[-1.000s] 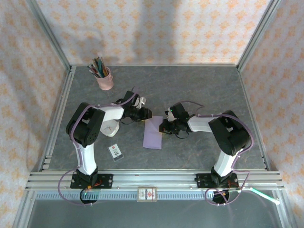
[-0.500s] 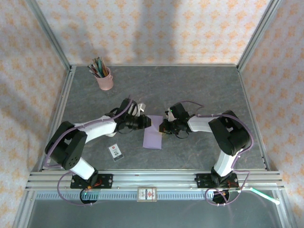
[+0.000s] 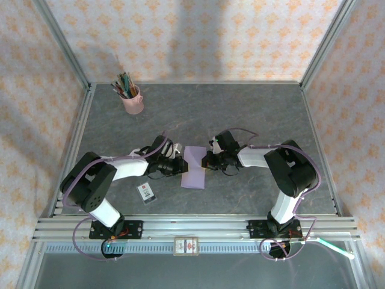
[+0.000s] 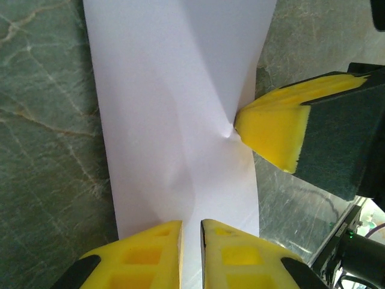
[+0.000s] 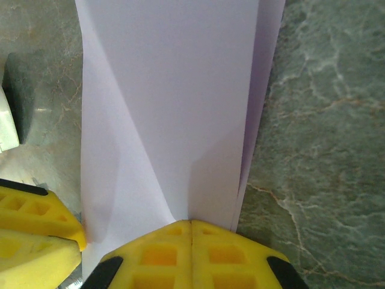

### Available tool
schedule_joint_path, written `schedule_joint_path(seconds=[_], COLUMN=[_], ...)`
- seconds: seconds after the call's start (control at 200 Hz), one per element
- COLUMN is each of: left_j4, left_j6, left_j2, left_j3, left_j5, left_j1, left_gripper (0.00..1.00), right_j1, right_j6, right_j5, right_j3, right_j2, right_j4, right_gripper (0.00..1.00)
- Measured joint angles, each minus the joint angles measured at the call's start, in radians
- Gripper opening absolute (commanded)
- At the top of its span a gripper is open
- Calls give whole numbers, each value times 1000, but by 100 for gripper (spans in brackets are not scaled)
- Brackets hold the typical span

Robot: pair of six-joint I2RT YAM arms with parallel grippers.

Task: Fold a paper plane with a square sheet of paper (pick it up from the middle)
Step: First fold the square sheet of paper in half at the center of the table.

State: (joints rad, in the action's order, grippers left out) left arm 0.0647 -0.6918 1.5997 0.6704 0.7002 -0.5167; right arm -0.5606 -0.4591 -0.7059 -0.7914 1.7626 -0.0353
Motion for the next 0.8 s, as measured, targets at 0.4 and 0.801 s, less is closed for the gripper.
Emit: schedule_joint_path(seconds=[0.4,0.801], left_j4=[19,38], left_j6=[4,-5], left_j2=[9,-10], left_j3=[-53,-53], left_j5=[4,37], left_j1=[28,26], left_gripper=[19,22], right_j1=[0,0], right_j6=[0,0], right_j5=[0,0], right_j3=[0,0], right_j2=[0,0], right_j4=[0,0], right_gripper=[1,1])
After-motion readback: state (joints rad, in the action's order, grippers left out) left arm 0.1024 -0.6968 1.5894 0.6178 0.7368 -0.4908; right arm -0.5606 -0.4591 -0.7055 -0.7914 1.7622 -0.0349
